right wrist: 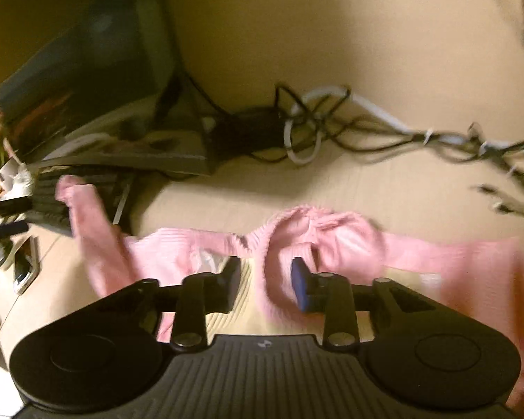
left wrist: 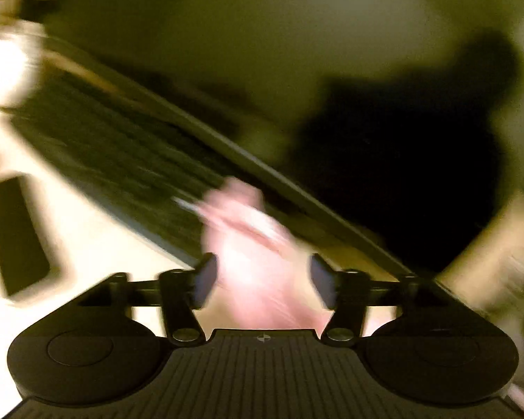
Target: Fold clothes
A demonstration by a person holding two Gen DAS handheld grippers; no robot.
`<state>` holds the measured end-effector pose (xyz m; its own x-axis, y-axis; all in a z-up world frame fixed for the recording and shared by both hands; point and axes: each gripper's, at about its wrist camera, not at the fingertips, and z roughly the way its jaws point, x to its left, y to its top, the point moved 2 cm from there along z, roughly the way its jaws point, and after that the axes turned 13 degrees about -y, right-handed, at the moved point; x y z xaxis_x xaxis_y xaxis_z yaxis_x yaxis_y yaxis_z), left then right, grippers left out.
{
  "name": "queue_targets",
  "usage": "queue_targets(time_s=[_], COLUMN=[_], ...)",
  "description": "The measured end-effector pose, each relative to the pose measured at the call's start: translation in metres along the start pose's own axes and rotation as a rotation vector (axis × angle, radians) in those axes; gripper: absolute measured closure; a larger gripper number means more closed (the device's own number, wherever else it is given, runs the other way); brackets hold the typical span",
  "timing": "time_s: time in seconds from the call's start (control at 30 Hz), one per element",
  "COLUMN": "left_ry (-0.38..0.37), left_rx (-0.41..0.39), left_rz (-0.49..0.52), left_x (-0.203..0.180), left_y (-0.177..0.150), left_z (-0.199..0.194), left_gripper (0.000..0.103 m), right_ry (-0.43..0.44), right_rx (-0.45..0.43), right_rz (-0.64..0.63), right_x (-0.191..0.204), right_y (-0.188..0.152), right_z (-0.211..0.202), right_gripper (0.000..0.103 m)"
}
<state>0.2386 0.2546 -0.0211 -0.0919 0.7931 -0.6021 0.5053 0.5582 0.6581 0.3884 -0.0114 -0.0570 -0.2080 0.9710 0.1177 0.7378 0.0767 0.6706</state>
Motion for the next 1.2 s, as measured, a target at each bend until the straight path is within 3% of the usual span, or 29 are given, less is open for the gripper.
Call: queue_targets(time_s=[0.07,0.13,0.17,0.23,0.27,0.37,0.43,0.53,0.6,0.67,0.77,0.9,0.97,1.03,1.1,1.2], left_ry=[-0.139,-0.166,-0.179,-0.206,-0.220,-0.233,-0.228,-0.242,-0.270,-0.306,-0.374,-0.336,-0.210,-0.106,-0.014,0.007], left_rx=[0.064,0.102,0.121,0.159,0.177,0.206,0.221,0.247,0.263,0.284,0.320,0.336,0.313,0.276,0.237,0.174], left_rz=[0.028,0.031,0.032,0.036,0.037,0.031,0.036,0.058,0.079,0.111,0.127,0.140,0.153,0.154,0.156,0.162], left_x=[-0.014,-0.020,-0.023,-0.030,-0.033,-0.039,-0.041,-0.047,-0.051,-0.054,-0.055,-0.057,-0.047,-0.030,-0.014,0.000], left_y=[-0.011,-0.020,-0.024,-0.033,-0.038,-0.047,-0.051,-0.055,-0.056,-0.056,-0.056,-0.058,-0.052,-0.042,-0.031,-0.015], left_z=[0.007,0.020,0.026,0.038,0.044,0.050,0.053,0.056,0.059,0.062,0.077,0.115,0.126,0.123,0.118,0.092], left_gripper=[0.017,0.013,0.010,0.010,0.010,0.008,0.008,0.008,0.008,0.008,0.008,0.011,0.023,0.025,0.026,0.034], right_ry=[0.030,0.088,0.114,0.147,0.133,-0.070,-0.145,-0.162,-0.181,-0.208,-0.229,-0.281,-0.470,-0.638,-0.623,-0.512], right_rx=[0.068,0.098,0.091,0.036,-0.014,-0.227,-0.239,-0.209,-0.242,-0.284,-0.228,-0.074,-0.022,-0.015,-0.057,-0.094], right_rz=[0.021,0.008,-0.020,-0.123,-0.184,-0.360,-0.458,-0.497,-0.463,-0.414,-0.304,-0.162,-0.123,-0.114,-0.077,-0.069], right_x=[0.002,0.008,0.014,0.029,0.037,0.053,0.060,0.060,0.048,0.031,-0.009,-0.049,-0.080,-0.103,-0.110,-0.107], right_y=[-0.003,-0.006,-0.006,-0.006,-0.004,0.006,0.007,0.006,0.005,0.004,-0.014,-0.038,-0.043,-0.049,-0.054,-0.070], right_z=[0.024,0.033,0.031,0.017,0.010,0.002,0.019,0.030,0.008,-0.023,-0.060,-0.049,-0.032,-0.031,-0.057,-0.097], right_gripper=[0.069,0.067,0.071,0.090,0.099,0.099,0.099,0.095,0.075,0.066,0.064,0.066,0.068,0.069,0.068,0.067])
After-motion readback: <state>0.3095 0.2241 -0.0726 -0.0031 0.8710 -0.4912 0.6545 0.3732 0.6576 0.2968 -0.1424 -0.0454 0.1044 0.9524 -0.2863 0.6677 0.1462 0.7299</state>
